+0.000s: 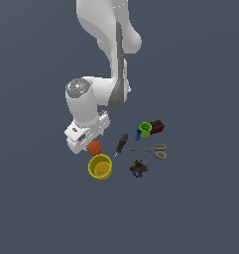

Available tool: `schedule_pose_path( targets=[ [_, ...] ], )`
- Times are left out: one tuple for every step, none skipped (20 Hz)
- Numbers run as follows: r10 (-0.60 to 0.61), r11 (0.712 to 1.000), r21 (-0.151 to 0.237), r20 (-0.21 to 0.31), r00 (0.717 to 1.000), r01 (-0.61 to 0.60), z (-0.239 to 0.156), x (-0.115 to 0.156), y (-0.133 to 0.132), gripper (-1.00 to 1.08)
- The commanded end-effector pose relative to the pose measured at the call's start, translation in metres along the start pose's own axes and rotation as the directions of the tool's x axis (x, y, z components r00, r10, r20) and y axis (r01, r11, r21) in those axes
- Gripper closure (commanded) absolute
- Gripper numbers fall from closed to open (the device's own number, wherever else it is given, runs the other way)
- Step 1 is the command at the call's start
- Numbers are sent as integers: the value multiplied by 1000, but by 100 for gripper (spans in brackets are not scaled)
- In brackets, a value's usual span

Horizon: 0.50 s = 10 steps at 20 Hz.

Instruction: Pick up a designated object from a clutter of objects.

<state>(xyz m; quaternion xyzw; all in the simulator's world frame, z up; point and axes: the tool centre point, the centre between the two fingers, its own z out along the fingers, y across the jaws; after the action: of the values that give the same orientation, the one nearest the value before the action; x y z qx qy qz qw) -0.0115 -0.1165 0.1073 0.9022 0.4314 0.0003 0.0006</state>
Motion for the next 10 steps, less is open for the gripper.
schedule_pose_path(
  targets=[
    [-22,1000,0,0,1000,22,5,-4,0,-92],
    [-28,1000,1,0,1000,28,6,-5,1,-92],
    [-33,999,1,0,999,33,8,-6,1,-92],
    [-37,999,1,0,999,37,9,-7,1,-92],
    [-40,999,1,0,999,40,9,-8,1,-92],
    [-42,999,1,0,999,42,10,-8,1,-92],
    [-44,999,1,0,999,44,10,-9,1,-92],
    [-44,999,1,0,999,44,10,-9,1,-92],
    [-41,999,2,0,999,41,10,-8,1,-92],
    [-41,999,2,0,999,41,10,-8,1,-92]
  ],
)
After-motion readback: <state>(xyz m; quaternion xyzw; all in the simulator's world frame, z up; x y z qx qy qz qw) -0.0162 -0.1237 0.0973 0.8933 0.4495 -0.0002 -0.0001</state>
